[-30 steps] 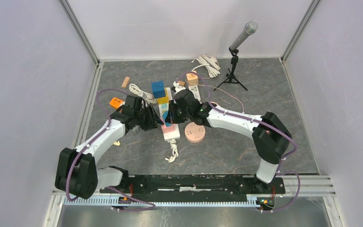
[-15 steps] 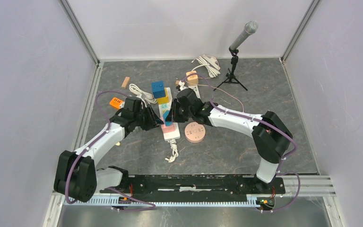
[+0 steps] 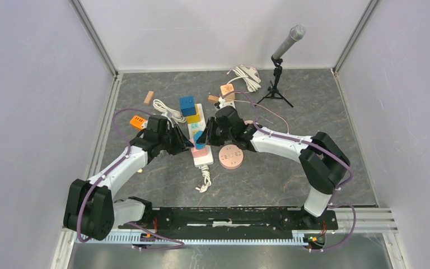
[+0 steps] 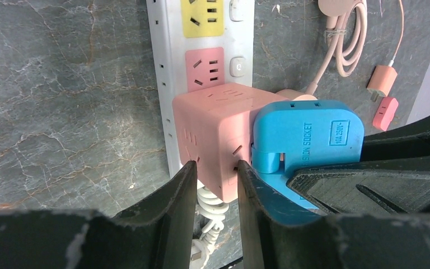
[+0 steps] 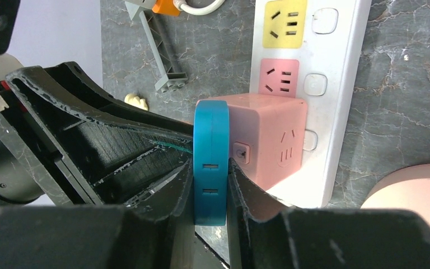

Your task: Pull the plug off the socket

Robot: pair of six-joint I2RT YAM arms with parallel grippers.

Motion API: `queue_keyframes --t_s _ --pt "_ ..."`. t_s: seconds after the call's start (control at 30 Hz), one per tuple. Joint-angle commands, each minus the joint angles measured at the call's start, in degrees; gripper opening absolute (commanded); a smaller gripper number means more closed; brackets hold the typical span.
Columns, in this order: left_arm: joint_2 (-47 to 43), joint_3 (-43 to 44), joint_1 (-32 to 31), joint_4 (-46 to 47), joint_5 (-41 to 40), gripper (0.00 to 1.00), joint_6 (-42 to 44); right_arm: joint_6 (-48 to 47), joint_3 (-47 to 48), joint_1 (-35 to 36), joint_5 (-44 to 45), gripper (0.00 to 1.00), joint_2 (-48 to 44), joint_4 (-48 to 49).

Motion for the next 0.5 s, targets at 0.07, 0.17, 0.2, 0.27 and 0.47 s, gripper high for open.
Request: queue_keyframes --t_s 0.07,0.17,0.2,0.27,0.47 --pt "3.0 -2.2 0.1 -6.4 -5.8 0.38 1.4 -0.8 -1.6 -0.6 -1.6 0.00 -6.3 13.2" --pt "3.4 -2.0 0.1 -6.8 -6.0 0.38 1.3 -0.6 -2.7 -0.8 -2.6 0.00 -6.7 15.9" --pt "3.5 -2.1 0.2 -7.0 -6.1 0.38 1.4 -0.5 -3.1 -0.9 -3.0 0.00 -6.8 17.2" --pt "3.4 -2.2 0.1 -7.0 -6.6 0.38 1.4 -0.1 -3.3 -0.9 -4.3 0.00 -6.6 19.3" --pt "3.0 -2.0 0.1 -7.6 -7.8 0.38 1.3 2.1 -3.8 -1.5 -6.6 0.00 -6.1 22.1"
